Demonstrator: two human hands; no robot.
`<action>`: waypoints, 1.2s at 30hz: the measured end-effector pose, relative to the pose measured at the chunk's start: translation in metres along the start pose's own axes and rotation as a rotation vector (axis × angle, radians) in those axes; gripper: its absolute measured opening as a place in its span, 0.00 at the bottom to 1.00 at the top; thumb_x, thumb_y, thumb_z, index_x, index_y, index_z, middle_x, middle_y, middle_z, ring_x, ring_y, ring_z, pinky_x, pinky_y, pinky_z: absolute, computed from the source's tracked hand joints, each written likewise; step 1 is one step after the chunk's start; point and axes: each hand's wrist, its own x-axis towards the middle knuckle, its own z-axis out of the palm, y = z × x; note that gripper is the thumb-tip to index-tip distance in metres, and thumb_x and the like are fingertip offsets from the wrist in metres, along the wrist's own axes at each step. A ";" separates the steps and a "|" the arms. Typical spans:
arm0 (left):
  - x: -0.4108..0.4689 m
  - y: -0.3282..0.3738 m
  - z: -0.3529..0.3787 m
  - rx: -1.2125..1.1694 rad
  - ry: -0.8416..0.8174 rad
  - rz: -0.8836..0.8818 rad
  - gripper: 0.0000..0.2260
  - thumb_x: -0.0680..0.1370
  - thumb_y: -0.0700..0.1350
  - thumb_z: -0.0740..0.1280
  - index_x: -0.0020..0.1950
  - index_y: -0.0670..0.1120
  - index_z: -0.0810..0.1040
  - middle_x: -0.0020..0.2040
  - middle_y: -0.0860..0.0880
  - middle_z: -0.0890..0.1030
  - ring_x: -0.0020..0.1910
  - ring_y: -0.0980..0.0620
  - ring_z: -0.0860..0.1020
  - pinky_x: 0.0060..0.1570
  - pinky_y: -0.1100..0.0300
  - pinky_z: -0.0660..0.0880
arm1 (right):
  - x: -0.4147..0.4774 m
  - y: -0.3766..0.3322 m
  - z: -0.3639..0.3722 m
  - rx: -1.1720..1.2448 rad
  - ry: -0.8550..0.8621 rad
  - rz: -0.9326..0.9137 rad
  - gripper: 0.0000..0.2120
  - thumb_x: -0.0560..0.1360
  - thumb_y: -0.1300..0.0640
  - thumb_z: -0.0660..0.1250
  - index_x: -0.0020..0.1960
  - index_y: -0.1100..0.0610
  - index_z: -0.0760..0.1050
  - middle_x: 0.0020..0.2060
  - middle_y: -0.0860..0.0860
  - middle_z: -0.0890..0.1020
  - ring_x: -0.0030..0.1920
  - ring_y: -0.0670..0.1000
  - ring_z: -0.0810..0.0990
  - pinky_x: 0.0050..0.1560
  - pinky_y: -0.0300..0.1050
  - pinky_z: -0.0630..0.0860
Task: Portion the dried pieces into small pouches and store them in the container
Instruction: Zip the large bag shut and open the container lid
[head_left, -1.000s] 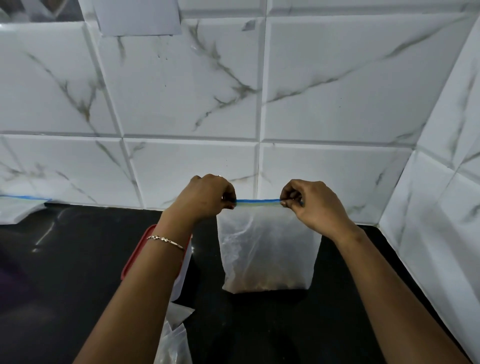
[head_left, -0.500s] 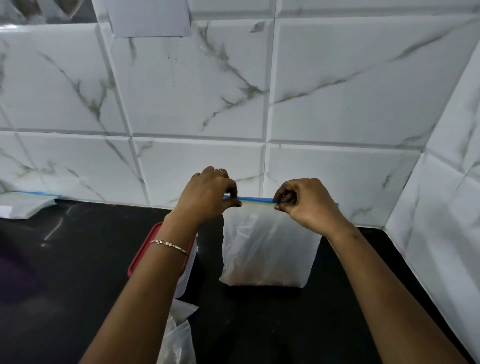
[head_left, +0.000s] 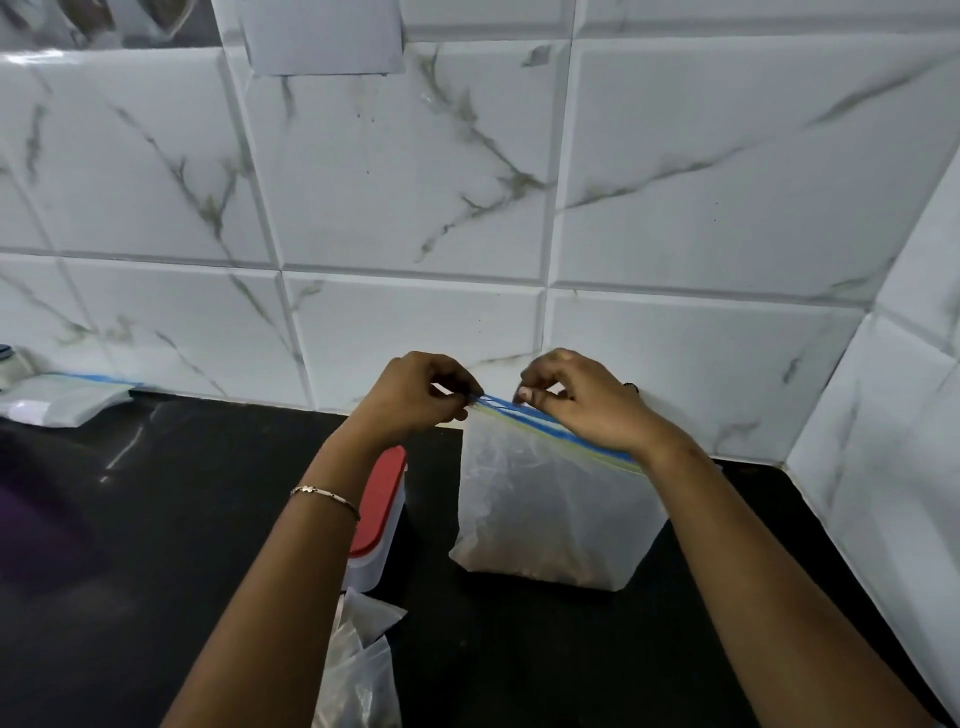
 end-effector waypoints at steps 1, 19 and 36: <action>-0.002 0.001 0.001 -0.059 0.007 -0.016 0.10 0.74 0.33 0.67 0.46 0.45 0.84 0.45 0.48 0.85 0.42 0.53 0.85 0.50 0.57 0.81 | 0.005 -0.002 0.003 0.008 -0.002 0.000 0.04 0.77 0.54 0.67 0.51 0.49 0.78 0.52 0.45 0.78 0.52 0.44 0.77 0.53 0.37 0.71; -0.003 -0.003 0.010 -0.152 0.220 -0.261 0.02 0.73 0.38 0.69 0.44 0.44 0.81 0.41 0.44 0.83 0.39 0.47 0.82 0.45 0.55 0.82 | 0.030 -0.033 0.032 -0.303 0.044 -0.138 0.09 0.75 0.57 0.68 0.55 0.50 0.80 0.47 0.46 0.84 0.44 0.46 0.79 0.42 0.36 0.69; -0.008 -0.015 0.020 -0.700 0.056 -0.473 0.18 0.78 0.51 0.67 0.55 0.35 0.78 0.46 0.41 0.80 0.39 0.48 0.79 0.34 0.59 0.81 | 0.033 -0.026 0.041 -0.372 0.142 -0.089 0.12 0.80 0.55 0.61 0.57 0.55 0.81 0.48 0.53 0.84 0.43 0.52 0.81 0.41 0.39 0.70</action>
